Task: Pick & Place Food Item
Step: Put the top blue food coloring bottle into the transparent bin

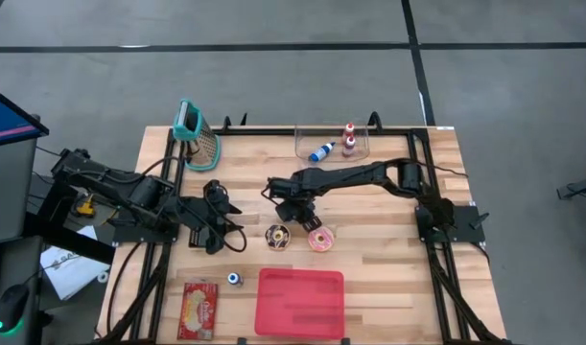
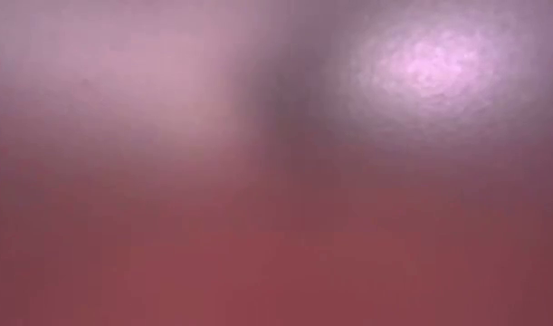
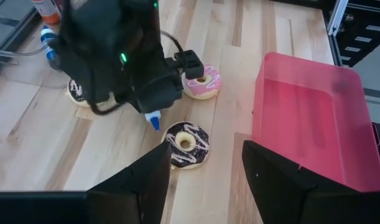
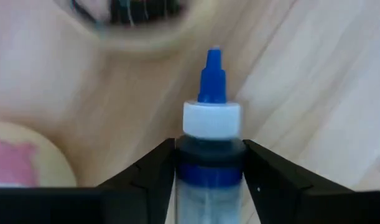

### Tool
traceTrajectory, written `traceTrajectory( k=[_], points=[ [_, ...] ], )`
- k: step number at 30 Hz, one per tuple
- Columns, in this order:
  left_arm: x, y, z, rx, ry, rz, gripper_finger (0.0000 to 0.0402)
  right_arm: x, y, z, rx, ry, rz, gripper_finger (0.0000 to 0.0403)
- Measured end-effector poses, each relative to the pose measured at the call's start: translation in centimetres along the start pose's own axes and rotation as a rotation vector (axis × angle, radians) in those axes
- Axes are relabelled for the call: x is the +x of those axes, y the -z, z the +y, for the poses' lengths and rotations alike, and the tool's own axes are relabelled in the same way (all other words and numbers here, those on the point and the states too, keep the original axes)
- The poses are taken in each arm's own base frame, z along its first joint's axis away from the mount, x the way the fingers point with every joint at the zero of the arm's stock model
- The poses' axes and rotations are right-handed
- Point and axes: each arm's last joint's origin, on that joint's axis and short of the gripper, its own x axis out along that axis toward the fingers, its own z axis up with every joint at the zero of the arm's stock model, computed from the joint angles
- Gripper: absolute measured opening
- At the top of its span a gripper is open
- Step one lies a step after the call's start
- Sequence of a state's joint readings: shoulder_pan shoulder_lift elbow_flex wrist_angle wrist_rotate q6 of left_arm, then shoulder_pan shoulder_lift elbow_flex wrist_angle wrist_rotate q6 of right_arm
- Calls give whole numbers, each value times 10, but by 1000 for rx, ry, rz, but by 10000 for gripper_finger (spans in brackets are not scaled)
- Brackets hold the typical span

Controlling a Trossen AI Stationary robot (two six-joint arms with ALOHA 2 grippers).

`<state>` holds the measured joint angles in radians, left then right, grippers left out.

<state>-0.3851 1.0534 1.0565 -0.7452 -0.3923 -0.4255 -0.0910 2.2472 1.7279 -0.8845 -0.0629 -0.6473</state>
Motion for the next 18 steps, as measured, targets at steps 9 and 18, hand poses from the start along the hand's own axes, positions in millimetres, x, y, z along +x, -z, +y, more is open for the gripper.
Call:
traceTrajectory(
  k=[9,18],
  points=[
    [0,0,0,-1,2,-4,195,2,2,-1,8,-4,13,199],
    [0,0,0,-1,2,-4,195,1,3,-3,108,12,17,147]
  ],
)
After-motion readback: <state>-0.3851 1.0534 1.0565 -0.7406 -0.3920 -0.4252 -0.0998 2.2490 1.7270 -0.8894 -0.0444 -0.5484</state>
